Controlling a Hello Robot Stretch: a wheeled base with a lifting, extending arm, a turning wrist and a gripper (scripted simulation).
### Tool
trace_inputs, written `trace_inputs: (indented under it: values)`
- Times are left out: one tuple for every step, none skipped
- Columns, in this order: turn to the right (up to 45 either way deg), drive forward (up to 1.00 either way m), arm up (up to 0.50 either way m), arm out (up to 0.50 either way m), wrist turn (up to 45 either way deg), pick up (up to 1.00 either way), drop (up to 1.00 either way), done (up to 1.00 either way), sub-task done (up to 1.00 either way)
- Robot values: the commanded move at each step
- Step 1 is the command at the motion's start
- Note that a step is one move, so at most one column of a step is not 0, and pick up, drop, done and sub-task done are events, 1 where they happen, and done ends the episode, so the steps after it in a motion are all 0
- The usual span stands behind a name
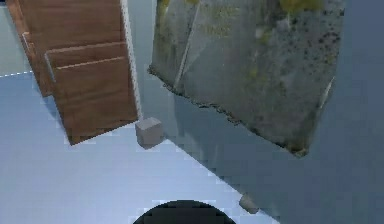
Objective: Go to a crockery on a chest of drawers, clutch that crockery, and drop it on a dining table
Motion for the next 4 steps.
trace_inputs:
  values:
    - [-36.0,0.00,0.00,0.00,0.0,0.00,0.00,0.00,0.00]
    - [0.0,0.30,0.00,0.00,0.0,0.00,0.00,0.00,0.00]
    - [-12.0,0.00,0.00,0.00,0.0,0.00,0.00,0.00,0.00]
    - [-3.0,0.00,0.00,0.00,0.0,0.00,0.00,0.00,0.00]
